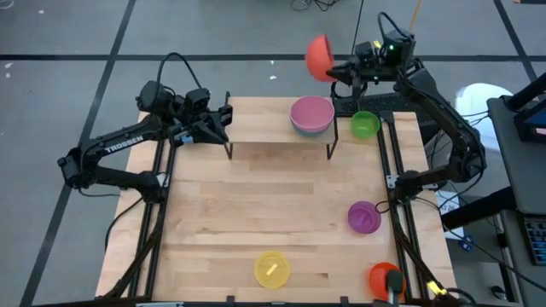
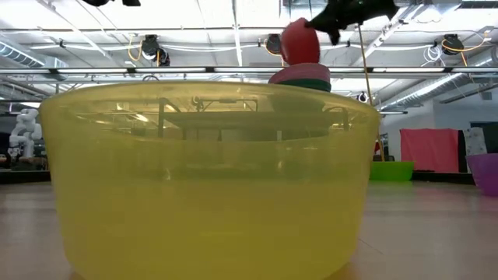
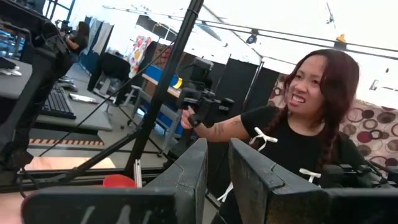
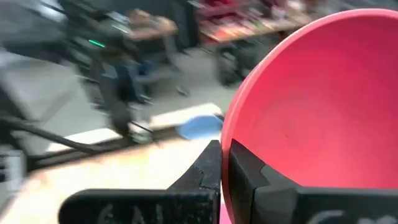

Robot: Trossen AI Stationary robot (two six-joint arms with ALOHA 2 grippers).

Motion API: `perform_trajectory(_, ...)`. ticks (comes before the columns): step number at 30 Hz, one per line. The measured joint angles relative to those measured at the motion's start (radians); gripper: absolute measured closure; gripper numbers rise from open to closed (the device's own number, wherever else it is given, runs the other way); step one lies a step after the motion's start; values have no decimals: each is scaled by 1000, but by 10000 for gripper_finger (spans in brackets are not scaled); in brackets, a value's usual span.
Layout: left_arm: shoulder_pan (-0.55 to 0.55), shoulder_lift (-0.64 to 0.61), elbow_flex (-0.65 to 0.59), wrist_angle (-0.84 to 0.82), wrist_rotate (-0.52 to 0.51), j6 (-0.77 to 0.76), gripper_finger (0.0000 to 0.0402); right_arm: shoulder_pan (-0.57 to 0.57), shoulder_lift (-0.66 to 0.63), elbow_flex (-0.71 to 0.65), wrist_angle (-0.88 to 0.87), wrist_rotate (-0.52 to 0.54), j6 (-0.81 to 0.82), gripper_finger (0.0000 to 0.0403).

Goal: Place and stack bowls onto a shelf
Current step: Stack the left orange bowl on top of the pink bowl on the shelf

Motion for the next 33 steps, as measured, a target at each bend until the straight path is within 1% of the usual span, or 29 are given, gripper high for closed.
perform_trajectory(2,0,0,0,0,0,0,330,0,-24,0,-96,99,-39,403)
perform_trajectory(3,0,0,0,0,0,0,330,3,-35,0,-136,131,-64,403)
perform_trajectory(5,0,0,0,0,0,0,330,15,-64,0,-206,186,-118,403)
perform_trajectory(7,0,0,0,0,0,-1,330,30,-91,0,-246,218,-139,403)
perform_trajectory(13,0,0,0,0,-1,-2,330,88,-159,9,-327,217,-80,403)
perform_trajectory(21,-2,0,0,0,-1,-3,330,222,-217,9,-484,233,-58,403)
perform_trajectory(24,-2,0,0,0,-1,-3,330,280,-219,10,-542,307,-63,403)
perform_trajectory(26,-2,0,0,0,-1,-3,330,311,-214,32,-626,393,-95,403)
perform_trajectory(28,-2,0,0,0,-1,-3,330,342,-203,76,-713,500,-140,403)
perform_trajectory(30,-2,0,0,0,-1,-3,330,368,-179,137,-783,583,-168,403)
perform_trajectory(33,-2,0,0,0,-1,-4,330,390,-135,247,-840,641,-196,403)
